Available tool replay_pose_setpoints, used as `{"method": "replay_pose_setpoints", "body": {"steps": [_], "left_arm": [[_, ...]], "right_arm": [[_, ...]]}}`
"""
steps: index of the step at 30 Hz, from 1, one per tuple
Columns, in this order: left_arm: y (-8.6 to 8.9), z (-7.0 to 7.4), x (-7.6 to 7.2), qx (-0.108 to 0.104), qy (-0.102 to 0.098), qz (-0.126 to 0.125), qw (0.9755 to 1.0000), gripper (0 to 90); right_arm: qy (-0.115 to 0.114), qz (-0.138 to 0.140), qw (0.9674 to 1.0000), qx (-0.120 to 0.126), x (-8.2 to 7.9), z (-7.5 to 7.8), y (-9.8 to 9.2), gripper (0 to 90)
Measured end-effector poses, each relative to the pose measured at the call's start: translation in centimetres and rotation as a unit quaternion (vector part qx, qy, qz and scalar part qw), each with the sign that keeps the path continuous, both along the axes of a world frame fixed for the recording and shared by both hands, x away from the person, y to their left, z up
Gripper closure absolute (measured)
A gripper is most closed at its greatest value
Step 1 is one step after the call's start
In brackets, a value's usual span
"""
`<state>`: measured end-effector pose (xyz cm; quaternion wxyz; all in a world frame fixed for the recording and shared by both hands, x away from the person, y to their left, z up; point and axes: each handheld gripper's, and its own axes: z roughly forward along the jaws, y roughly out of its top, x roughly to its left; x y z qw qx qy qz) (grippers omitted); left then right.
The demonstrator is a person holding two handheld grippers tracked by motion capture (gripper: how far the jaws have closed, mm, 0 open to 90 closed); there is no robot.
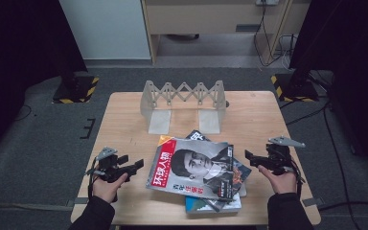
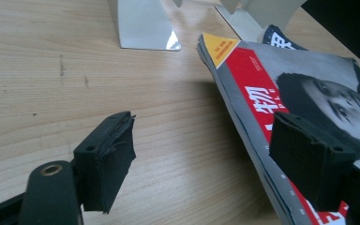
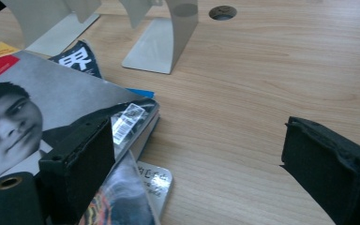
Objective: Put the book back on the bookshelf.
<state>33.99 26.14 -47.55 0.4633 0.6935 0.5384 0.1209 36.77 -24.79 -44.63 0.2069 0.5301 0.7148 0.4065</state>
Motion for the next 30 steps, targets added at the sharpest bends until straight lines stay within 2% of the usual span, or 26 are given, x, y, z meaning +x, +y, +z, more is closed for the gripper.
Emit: {"method": "replay_pose_setpoints", "body": {"steps": [5, 8, 16, 23, 30], "left_arm": [[-0.4, -0.1, -0.1, -0.006, 0.002, -0.008, 1.0, 21.4], [-1.1, -0.2, -0.3, -0.003, 0.004, -0.019, 0.9998, 21.8], [-2.3, -0.4, -0.9, 0.001, 0.008, -0.039, 0.9992, 22.6], [-3.4, -0.8, -1.4, 0.003, 0.018, -0.057, 0.9982, 23.4], [-3.9, -1.3, -1.4, 0.006, 0.034, -0.071, 0.9969, 23.7]], "right_arm": [[-0.001, 0.012, 0.9999, -0.002, -0.2, 0.2, 0.9, 11.2], [0.0, 0.023, 0.9997, 0.006, -0.5, 0.3, 1.8, 12.2], [0.002, 0.041, 0.9992, 0.004, -0.8, 0.1, 3.2, 12.5], [0.005, 0.065, 0.9979, -0.003, -1.0, -0.7, 4.6, 12.9], [0.018, 0.072, 0.9972, -0.006, -1.1, -1.5, 5.2, 13.0]]}}
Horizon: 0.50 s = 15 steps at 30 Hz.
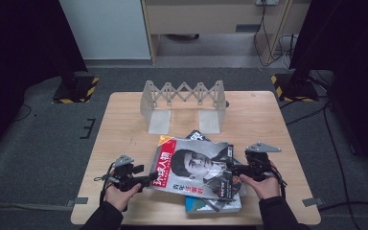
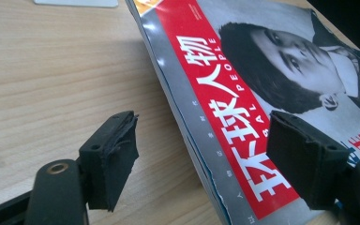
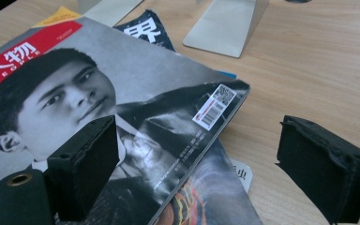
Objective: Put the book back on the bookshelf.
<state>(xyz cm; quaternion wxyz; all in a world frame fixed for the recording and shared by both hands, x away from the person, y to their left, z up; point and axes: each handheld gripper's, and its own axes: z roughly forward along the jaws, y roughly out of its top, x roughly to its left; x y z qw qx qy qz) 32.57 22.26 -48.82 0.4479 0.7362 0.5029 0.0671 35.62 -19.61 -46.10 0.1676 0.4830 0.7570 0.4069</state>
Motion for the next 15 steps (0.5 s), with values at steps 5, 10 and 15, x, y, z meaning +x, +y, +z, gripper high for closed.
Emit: {"method": "replay_pose_setpoints", "body": {"steps": [5, 10, 15], "left_arm": [[-0.2, -0.4, 0.1, -0.008, 0.017, -0.008, 0.9998, 23.8], [-0.6, -0.9, 0.2, -0.004, 0.029, -0.017, 0.9994, 23.8], [-1.0, -1.2, 0.3, -0.014, 0.037, -0.026, 0.9989, 23.1]], "right_arm": [[0.007, 0.015, 0.9999, -0.003, -0.1, -0.8, 0.7, 13.5], [0.013, 0.02, 0.9997, 0.0, -0.1, -1.2, 1.2, 13.6], [0.021, 0.028, 0.9994, 0.0, 0.0, -1.6, 1.5, 13.6]]}}
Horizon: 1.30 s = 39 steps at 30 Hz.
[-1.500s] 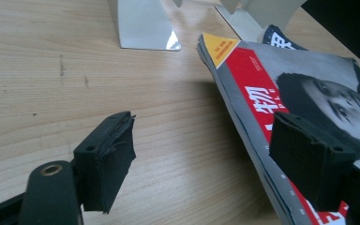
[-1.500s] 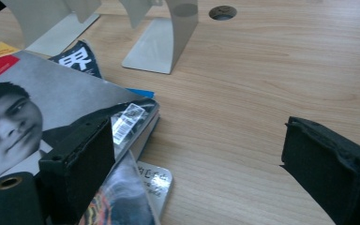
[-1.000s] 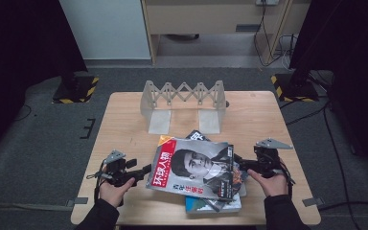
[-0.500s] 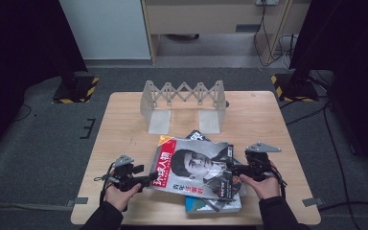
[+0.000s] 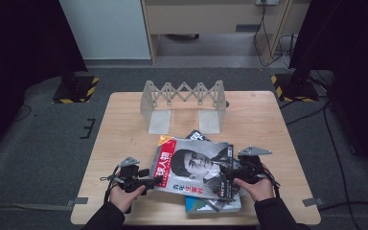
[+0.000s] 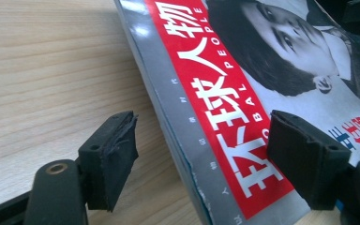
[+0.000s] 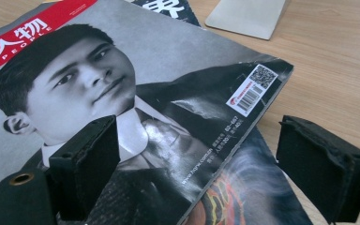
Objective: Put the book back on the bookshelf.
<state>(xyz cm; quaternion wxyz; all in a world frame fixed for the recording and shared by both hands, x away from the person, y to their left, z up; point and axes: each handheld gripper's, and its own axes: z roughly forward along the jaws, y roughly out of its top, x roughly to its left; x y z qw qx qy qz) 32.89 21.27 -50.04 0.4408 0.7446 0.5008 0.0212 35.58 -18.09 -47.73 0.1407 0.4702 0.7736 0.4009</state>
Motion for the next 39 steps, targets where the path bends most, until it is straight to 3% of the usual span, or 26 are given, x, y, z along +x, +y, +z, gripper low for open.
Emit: {"method": "replay_pose_setpoints", "body": {"steps": [11, 17, 21, 24, 25, 28, 31, 35, 39], "left_arm": [[-0.5, -0.9, 0.5, -0.043, 0.038, -0.02, 0.9981, 22.1], [-0.6, -1.0, 0.5, -0.079, 0.074, -0.034, 0.9935, 29.7], [-0.3, -0.2, 0.3, -0.083, 0.056, -0.034, 0.9944, 37.2], [-0.1, 0.6, 0.1, -0.116, 0.031, -0.026, 0.9924, 43.3], [-0.1, 1.1, 0.0, -0.139, 0.017, -0.029, 0.9898, 43.6], [-0.4, 1.3, -0.1, -0.14, 0.009, -0.033, 0.9896, 45.4], [-0.9, 1.1, 0.0, -0.132, 0.018, -0.04, 0.9903, 45.9], [-1.1, 0.7, 0.4, -0.142, 0.039, -0.034, 0.9885, 50.1], [-1.1, 0.4, 0.8, -0.147, 0.074, -0.028, 0.986, 61.4]], "right_arm": [[0.008, 0.011, 0.9999, -0.009, 0.1, -0.6, 0.6, 13.5], [0.005, 0.011, 0.9999, -0.011, 0.0, -0.7, 0.7, 13.3], [0.004, 0.017, 0.9998, -0.012, 0.0, -0.7, 0.6, 13.3], [0.002, 0.018, 0.9998, -0.009, 0.0, -0.8, 0.7, 12.7], [0.002, 0.018, 0.9998, -0.009, 0.0, -0.8, 0.7, 12.6], [0.002, 0.018, 0.9998, -0.005, 0.0, -0.9, 0.7, 12.4], [0.002, 0.018, 0.9998, -0.004, 0.0, -0.9, 0.7, 12.3], [0.002, 0.019, 0.9998, -0.002, 0.0, -0.9, 0.7, 12.3], [0.002, 0.019, 0.9998, -0.001, 0.1, -0.9, 0.7, 12.3]]}}
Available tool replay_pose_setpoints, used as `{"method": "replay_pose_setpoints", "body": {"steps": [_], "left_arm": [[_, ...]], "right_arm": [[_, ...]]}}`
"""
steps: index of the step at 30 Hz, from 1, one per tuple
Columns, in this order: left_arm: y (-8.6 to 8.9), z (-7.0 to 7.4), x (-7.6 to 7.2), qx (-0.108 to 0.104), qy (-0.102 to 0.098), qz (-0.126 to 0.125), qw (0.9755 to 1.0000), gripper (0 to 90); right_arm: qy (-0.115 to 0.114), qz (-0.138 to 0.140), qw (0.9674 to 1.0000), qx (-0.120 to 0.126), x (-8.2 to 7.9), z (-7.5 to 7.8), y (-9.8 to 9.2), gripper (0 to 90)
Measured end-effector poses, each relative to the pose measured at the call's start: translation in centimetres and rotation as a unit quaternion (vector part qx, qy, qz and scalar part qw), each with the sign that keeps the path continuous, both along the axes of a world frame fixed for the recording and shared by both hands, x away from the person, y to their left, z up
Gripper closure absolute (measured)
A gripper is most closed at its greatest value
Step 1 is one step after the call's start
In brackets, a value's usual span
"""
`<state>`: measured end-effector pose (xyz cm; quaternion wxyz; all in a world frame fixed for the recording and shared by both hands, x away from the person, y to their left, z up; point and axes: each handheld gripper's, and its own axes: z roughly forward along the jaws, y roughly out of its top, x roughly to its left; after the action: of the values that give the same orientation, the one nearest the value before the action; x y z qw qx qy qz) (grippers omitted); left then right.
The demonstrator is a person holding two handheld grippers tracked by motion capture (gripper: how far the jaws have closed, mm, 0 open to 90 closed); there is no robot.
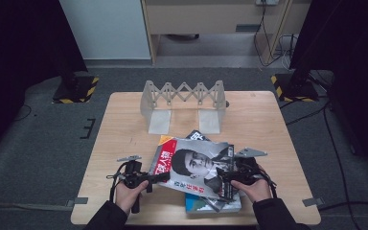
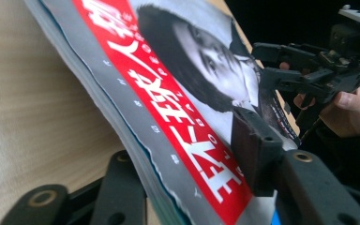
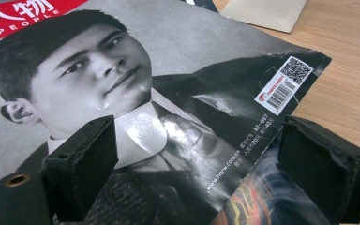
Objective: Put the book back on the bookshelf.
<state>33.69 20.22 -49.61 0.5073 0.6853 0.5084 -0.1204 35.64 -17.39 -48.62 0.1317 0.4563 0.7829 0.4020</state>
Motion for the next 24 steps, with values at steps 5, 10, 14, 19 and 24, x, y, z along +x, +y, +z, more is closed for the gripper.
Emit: {"method": "replay_pose_setpoints", "body": {"steps": [5, 10, 14, 19, 24], "left_arm": [[0.2, 0.6, 0.2, -0.015, 0.013, 0.007, 0.9998, 69.6], [0.2, 1.8, 0.4, -0.02, 0.005, 0.011, 0.9997, 75.4], [0.3, 2.6, 0.7, -0.02, 0.008, 0.02, 0.9996, 77.4], [0.8, 4.0, 0.9, -0.033, -0.003, 0.032, 0.9989, 82.3], [1.0, 5.0, 1.3, -0.044, -0.014, 0.04, 0.9981, 84.5]], "right_arm": [[0.004, -0.002, 1.0, 0.006, 0.1, 0.1, -0.1, 13.4], [0.0, -0.01, 0.9999, 0.01, 0.2, 0.3, -0.6, 14.1], [-0.003, -0.023, 0.9996, 0.013, 0.4, 0.5, -1.3, 13.8], [-0.01, -0.047, 0.9988, 0.012, 0.7, 0.6, -2.6, 13.4], [-0.019, -0.064, 0.9977, 0.006, 0.9, 0.8, -3.7, 13.3]]}}
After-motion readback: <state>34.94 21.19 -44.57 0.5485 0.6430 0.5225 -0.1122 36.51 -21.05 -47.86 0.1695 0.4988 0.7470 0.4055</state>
